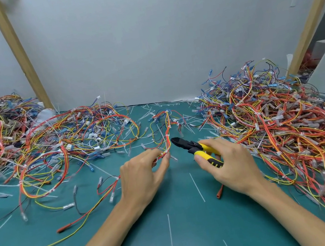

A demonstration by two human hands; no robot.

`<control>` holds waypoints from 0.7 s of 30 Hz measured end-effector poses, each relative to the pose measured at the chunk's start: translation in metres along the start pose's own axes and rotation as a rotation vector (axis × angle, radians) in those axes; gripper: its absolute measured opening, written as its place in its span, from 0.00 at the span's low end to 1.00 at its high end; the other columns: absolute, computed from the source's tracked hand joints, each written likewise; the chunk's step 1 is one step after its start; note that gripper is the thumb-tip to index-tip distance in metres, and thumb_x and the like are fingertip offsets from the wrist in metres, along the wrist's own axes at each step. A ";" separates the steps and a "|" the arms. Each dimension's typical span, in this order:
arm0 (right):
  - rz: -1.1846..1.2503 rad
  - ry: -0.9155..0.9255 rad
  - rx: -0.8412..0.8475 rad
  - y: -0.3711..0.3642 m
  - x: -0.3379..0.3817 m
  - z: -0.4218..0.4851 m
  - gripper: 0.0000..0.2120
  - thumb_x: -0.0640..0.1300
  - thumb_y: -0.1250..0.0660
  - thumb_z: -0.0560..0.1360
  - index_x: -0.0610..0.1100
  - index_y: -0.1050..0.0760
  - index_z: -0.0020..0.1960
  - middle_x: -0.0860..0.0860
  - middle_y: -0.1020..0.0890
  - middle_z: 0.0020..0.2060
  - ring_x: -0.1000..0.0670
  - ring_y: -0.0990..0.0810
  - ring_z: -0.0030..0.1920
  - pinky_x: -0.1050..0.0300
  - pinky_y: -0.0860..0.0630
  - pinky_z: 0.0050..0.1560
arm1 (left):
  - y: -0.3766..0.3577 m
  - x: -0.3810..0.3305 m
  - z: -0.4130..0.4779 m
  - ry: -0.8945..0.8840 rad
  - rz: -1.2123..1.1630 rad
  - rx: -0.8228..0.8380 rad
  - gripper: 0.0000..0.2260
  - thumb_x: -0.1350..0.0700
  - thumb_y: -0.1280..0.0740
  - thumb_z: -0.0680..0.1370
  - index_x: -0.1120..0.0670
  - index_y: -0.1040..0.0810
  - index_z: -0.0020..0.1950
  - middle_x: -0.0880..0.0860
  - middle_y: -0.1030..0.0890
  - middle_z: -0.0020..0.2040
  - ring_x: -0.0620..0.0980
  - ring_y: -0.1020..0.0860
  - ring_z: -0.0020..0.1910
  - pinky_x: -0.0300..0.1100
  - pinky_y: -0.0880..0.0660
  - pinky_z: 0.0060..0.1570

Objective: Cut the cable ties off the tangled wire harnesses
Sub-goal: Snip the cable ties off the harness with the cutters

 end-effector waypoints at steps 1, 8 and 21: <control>-0.051 0.024 0.009 0.004 -0.001 0.001 0.18 0.63 0.36 0.73 0.56 0.22 0.58 0.58 0.20 0.43 0.55 0.23 0.38 0.53 0.24 0.40 | 0.000 0.000 0.000 -0.003 0.002 0.003 0.10 0.45 0.33 0.75 0.49 0.21 0.38 0.45 0.23 0.31 0.48 0.22 0.31 0.43 0.30 0.28; -0.132 0.185 0.021 0.011 -0.007 0.007 0.23 0.60 0.31 0.72 0.48 0.20 0.62 0.55 0.17 0.51 0.49 0.22 0.54 0.56 0.31 0.57 | 0.001 0.003 0.002 -0.047 0.022 0.014 0.14 0.44 0.35 0.78 0.51 0.23 0.37 0.48 0.23 0.30 0.51 0.21 0.31 0.46 0.28 0.26; -0.089 0.215 0.021 0.010 0.003 0.006 0.24 0.59 0.34 0.73 0.47 0.22 0.63 0.54 0.19 0.52 0.49 0.25 0.55 0.53 0.32 0.58 | -0.001 0.003 0.002 -0.052 -0.006 0.040 0.12 0.44 0.36 0.78 0.49 0.20 0.40 0.47 0.19 0.34 0.49 0.18 0.35 0.46 0.27 0.28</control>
Point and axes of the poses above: each hand's wrist, its own z-axis towards the middle knuckle, its own y-axis out of the back of the hand, x = y × z, the point moved 2 cm from there along z, towards the middle knuckle
